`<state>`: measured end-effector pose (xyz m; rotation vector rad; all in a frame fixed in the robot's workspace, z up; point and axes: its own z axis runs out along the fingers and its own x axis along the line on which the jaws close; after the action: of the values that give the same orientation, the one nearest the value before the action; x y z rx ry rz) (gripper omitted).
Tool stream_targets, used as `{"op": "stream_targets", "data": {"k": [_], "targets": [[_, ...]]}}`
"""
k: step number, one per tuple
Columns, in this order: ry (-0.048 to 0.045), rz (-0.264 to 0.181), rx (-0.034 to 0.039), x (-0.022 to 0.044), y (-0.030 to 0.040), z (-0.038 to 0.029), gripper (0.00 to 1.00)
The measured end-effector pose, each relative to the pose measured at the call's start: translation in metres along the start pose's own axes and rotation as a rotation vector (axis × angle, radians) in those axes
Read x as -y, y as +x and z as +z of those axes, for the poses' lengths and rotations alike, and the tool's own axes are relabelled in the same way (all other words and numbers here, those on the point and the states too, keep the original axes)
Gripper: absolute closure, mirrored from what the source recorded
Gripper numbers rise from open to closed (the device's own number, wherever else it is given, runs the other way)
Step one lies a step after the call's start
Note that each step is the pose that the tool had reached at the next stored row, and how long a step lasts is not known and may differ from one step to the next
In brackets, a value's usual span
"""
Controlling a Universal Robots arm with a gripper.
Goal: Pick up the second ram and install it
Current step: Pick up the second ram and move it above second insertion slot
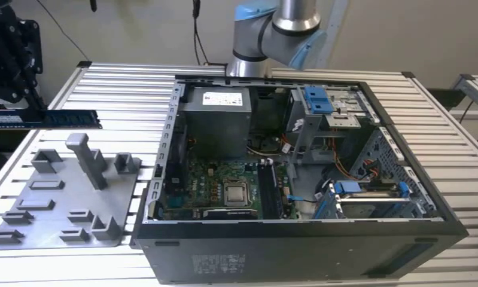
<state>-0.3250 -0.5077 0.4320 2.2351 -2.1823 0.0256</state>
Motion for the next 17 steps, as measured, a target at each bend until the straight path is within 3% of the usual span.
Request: {"op": "stream_targets", "data": {"k": [17], "targets": [[0.0000,0.000,0.0000,0.0231,0.0006,0.0000,0.86]]}}
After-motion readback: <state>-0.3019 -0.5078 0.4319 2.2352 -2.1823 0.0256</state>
